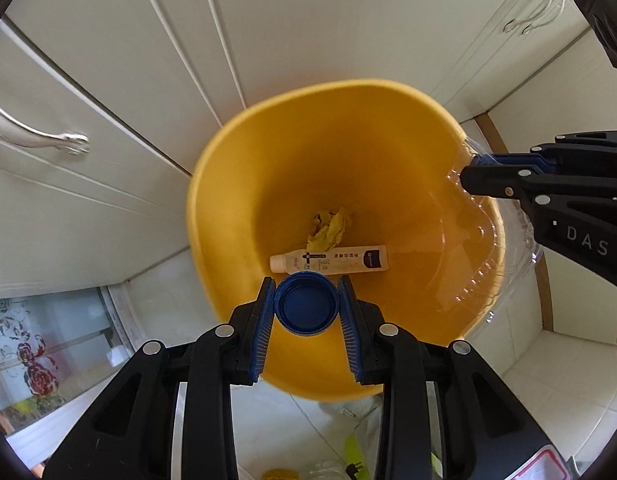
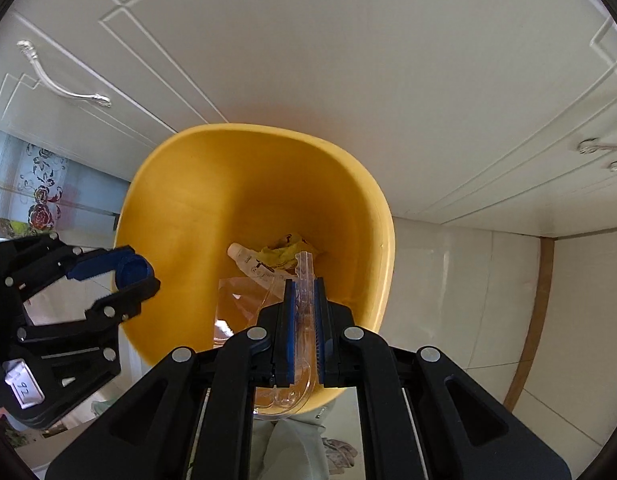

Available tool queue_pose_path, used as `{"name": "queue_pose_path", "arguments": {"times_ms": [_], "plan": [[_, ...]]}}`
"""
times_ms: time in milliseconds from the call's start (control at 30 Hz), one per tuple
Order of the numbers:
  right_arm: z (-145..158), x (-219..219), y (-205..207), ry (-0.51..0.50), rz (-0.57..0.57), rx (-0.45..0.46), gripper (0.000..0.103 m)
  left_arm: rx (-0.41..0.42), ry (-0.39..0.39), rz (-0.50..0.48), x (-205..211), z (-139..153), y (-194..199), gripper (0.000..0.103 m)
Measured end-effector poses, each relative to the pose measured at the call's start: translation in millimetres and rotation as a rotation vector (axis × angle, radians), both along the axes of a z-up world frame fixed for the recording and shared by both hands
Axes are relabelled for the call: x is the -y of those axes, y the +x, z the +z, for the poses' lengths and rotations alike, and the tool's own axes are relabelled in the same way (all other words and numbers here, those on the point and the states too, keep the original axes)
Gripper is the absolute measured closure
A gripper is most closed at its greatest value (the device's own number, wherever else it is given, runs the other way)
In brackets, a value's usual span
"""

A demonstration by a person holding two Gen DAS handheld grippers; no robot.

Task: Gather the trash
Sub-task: 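Open the left tool over the bin while the right tool releases the tray into it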

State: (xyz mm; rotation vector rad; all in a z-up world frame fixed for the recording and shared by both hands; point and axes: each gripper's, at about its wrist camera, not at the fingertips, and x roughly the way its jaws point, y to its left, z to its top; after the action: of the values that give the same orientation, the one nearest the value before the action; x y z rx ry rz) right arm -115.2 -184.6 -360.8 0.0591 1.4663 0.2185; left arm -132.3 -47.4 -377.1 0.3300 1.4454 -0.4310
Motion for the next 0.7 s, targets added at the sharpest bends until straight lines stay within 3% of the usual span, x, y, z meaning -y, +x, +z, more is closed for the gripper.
{"name": "queue_pose_path", "arguments": {"times_ms": [100,167,200,233,267,700], "plan": [[-5,5,3,0.032,-0.020,-0.005,0.092,-0.002,0.005,0.011,1,-4,1,0.067],[-6,9,4,0.038,-0.035,-0.003,0.087,0.002,0.007,0.019,2,-5,2,0.057],[-6,11,4,0.040,-0.038,-0.002,0.070,0.006,0.008,0.021,3,-5,2,0.051],[-6,13,4,0.044,-0.046,0.002,0.060,0.013,0.009,0.023,3,-2,1,0.042],[-4,15,4,0.050,-0.050,0.010,0.052,0.020,0.005,0.025,3,1,1,0.039],[16,30,-5,0.075,-0.076,0.050,0.052,0.031,-0.013,0.044,11,16,1,0.038]]}}
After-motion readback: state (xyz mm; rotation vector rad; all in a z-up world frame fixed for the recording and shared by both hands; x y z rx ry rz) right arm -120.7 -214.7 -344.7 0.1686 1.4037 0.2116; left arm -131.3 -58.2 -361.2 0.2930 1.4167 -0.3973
